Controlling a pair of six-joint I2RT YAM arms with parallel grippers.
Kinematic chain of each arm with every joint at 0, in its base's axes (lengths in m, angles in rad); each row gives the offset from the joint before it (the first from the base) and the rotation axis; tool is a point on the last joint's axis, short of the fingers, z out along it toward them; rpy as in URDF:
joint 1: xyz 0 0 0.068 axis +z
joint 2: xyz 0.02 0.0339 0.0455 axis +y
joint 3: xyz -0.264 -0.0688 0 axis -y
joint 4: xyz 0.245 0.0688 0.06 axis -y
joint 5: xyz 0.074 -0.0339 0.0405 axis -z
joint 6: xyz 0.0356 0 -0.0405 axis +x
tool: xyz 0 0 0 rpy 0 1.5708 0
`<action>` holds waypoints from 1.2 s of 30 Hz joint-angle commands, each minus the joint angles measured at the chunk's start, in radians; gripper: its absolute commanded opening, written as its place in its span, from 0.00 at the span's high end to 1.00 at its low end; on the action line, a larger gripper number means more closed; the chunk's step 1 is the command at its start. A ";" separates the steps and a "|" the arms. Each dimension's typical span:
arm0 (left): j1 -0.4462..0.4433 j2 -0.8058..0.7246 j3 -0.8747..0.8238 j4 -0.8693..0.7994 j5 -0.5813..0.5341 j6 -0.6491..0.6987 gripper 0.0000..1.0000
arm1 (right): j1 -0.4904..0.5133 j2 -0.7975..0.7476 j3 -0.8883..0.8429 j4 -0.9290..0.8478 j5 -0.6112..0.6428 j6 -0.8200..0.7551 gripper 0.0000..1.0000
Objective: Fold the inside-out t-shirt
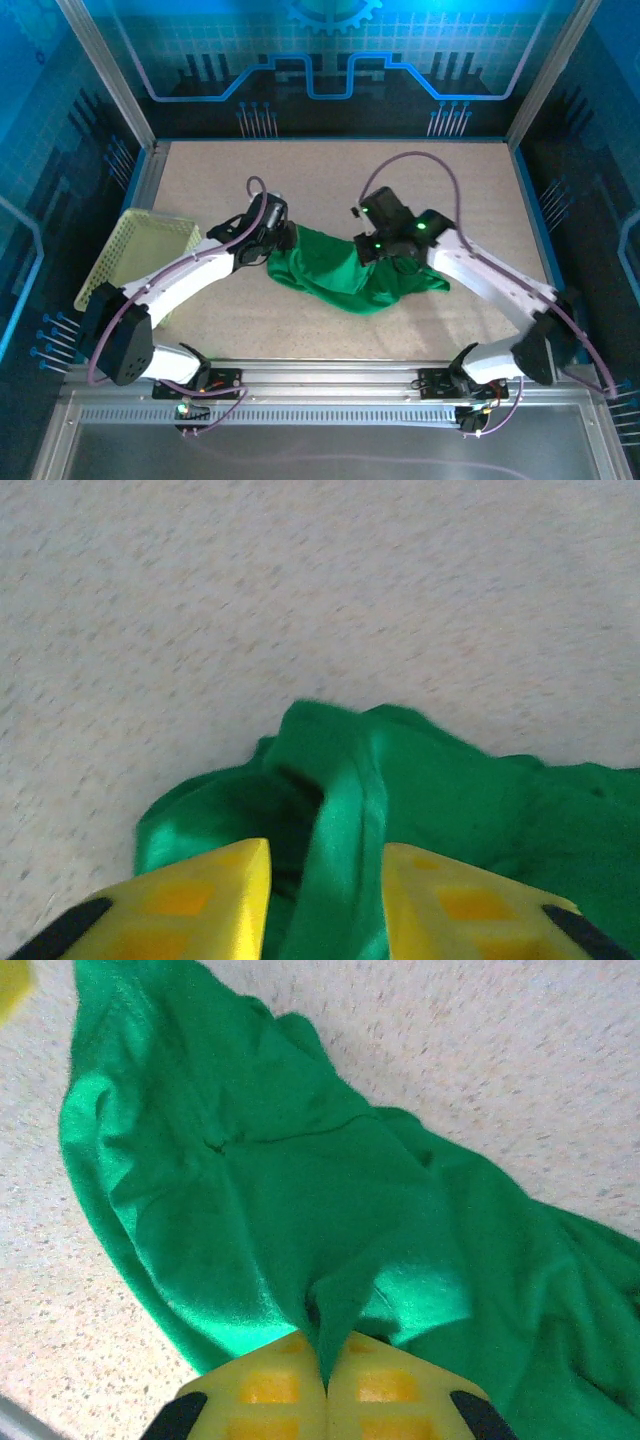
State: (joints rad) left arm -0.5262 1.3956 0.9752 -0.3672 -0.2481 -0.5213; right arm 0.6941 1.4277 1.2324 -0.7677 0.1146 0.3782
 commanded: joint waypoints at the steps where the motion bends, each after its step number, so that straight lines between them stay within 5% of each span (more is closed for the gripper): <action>1: 0.009 -0.103 -0.064 -0.090 -0.146 -0.087 0.56 | 0.029 0.119 0.107 0.034 -0.041 0.058 0.96; 6: -0.028 -0.404 -0.307 0.053 -0.156 -0.206 0.43 | 0.050 0.289 0.264 0.045 -0.114 0.092 0.86; 12: -0.089 -0.502 -0.408 0.091 -0.098 -0.242 0.38 | 0.059 0.256 0.294 0.024 -0.121 0.070 0.52; 17: -0.225 -0.382 -0.320 0.084 -0.097 -0.222 0.38 | 0.005 0.048 0.101 0.036 -0.029 0.058 0.49; 22: -0.344 -0.146 -0.126 0.064 -0.107 -0.203 0.35 | -0.104 -0.052 -0.144 0.139 -0.099 0.109 0.48; 29: -0.417 0.159 0.124 0.019 -0.092 -0.196 0.33 | -0.250 -0.185 -0.387 0.298 -0.136 0.261 0.45; 36: -0.443 0.354 0.305 -0.121 -0.120 -0.210 0.40 | -0.326 -0.303 -0.433 0.262 -0.110 0.263 0.38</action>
State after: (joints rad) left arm -0.9653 1.7130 1.2240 -0.3878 -0.3443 -0.7334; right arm 0.3859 1.1610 0.8124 -0.5289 -0.0010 0.6186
